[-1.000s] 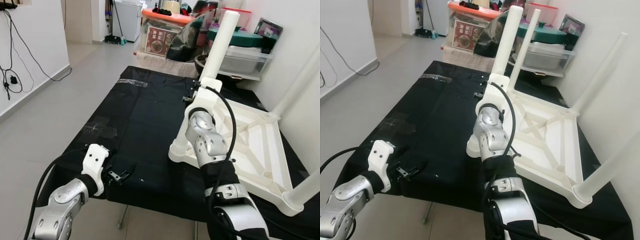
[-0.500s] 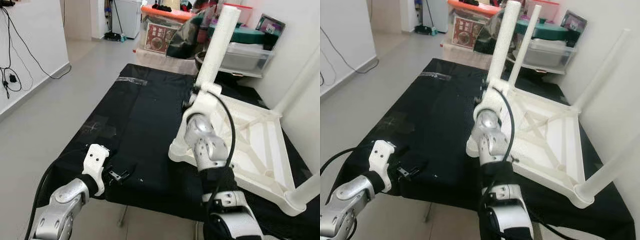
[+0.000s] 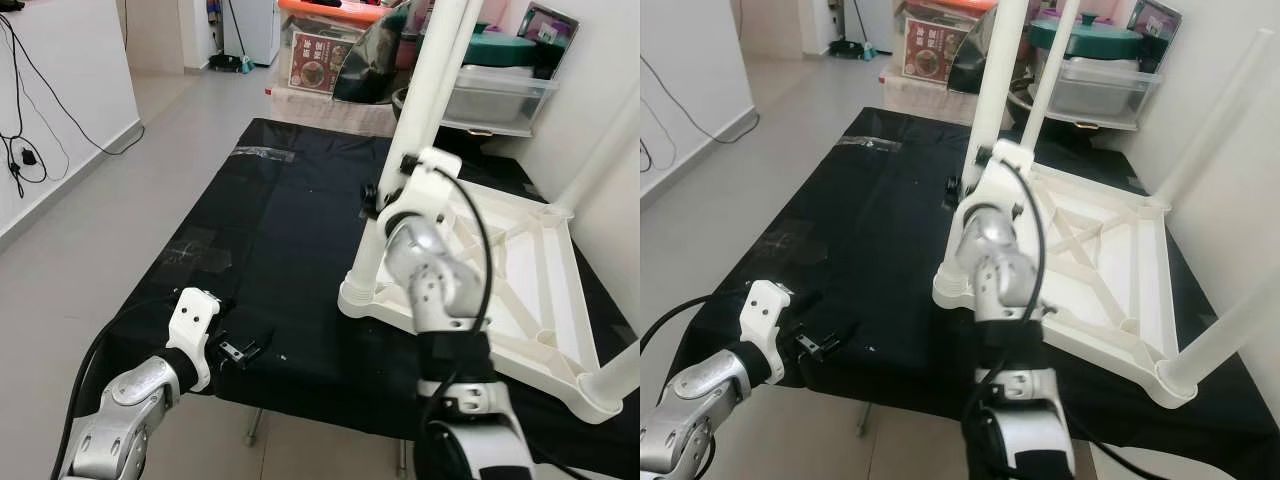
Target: Building children table
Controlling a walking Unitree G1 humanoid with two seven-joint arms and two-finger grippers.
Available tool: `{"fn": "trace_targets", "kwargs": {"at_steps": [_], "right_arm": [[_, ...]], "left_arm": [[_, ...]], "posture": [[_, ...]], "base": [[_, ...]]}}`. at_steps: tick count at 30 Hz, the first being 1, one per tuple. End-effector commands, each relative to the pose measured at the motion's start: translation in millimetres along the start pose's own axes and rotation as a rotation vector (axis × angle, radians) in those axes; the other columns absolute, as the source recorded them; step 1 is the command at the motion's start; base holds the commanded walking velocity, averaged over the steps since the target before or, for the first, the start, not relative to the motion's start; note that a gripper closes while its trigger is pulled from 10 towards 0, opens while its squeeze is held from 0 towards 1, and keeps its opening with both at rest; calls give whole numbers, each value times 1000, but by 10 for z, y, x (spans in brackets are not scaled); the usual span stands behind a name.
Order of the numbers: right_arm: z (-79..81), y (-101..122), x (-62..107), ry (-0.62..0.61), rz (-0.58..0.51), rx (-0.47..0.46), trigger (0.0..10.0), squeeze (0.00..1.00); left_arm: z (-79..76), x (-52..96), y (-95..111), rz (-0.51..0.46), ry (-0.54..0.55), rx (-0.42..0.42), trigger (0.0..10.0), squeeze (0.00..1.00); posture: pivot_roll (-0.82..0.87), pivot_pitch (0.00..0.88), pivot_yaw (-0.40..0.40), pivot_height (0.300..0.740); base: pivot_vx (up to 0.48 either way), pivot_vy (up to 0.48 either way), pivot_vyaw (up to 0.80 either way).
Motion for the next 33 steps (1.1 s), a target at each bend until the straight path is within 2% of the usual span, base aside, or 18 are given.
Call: {"fn": "trace_targets", "kwargs": {"at_steps": [1,2,5,7,8,9,10,11,12,18,19,21,22,31,33], "right_arm": [[100,86,12,111,17,37,10000,0],[131,157,11,194,27,106,10000,0],[108,205,-40,297,48,212,10000,0],[108,205,-40,297,48,212,10000,0],[107,199,-55,346,69,251,10000,0],[143,192,-49,435,96,265,10000,0],[157,182,-42,523,115,319,10000,0],[157,182,-42,523,115,319,10000,0],[126,157,-50,595,146,359,10000,0],[-33,100,-122,694,217,450,10000,0],[-47,94,-141,699,231,443,6118,0],[-54,90,-152,702,239,438,6118,0],[-81,91,-192,683,243,436,0,0],[-270,58,-297,627,272,475,0,0],[-336,44,-318,608,278,455,0,0]], "left_arm": [[-34,-13,-33,13,-22,-9,10000,0],[-33,-13,-34,13,-25,-10,10000,0],[-31,-24,-30,11,-28,-11,10000,0],[-31,-24,-30,11,-28,-11,10000,0],[-31,-30,-27,10,-28,-11,10000,0],[-30,-34,-26,9,-29,-12,10000,0],[-30,-39,-26,8,-29,-12,10000,0],[-30,-39,-26,8,-29,-12,10000,0],[-32,-43,-25,7,-29,-13,10000,0],[-34,-55,-25,7,-25,-12,10000,0],[-29,-52,-27,7,-23,-12,10000,0],[-26,-50,-29,8,-22,-12,10000,0],[-15,-43,-30,8,-20,-13,10000,0],[0,-28,-43,11,-13,-15,10000,0],[-7,-29,-49,11,-15,-15,10000,0]], "posture": [[76,0,-126,740],[76,0,-126,740],[74,0,-124,740],[74,0,-124,740],[75,0,-124,740],[77,0,-125,740],[76,0,-126,740],[76,0,-126,740],[78,0,-128,740],[97,0,-139,740],[103,0,-142,740],[103,0,-142,740],[106,0,-144,740],[118,0,-154,740],[118,0,-155,740]], "base": [[0,0,0],[0,0,0],[0,0,0],[0,0,0],[0,0,0],[0,0,0],[0,0,0],[0,0,0],[0,0,0],[0,0,0],[0,0,0],[0,0,0],[0,0,0],[0,0,0],[0,0,0]]}}
Point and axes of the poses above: a point about 5 cm out from each wrist's last joint towards the gripper, its own x axis pointing back from the gripper into the wrist, its own y axis along the axis of the wrist's last joint, z = x × y, the point moved 4 cm from there along -x, pointing out of the wrist towards the gripper, and after that the axes turned 12 degrees about -x, right-handed, at the moved point
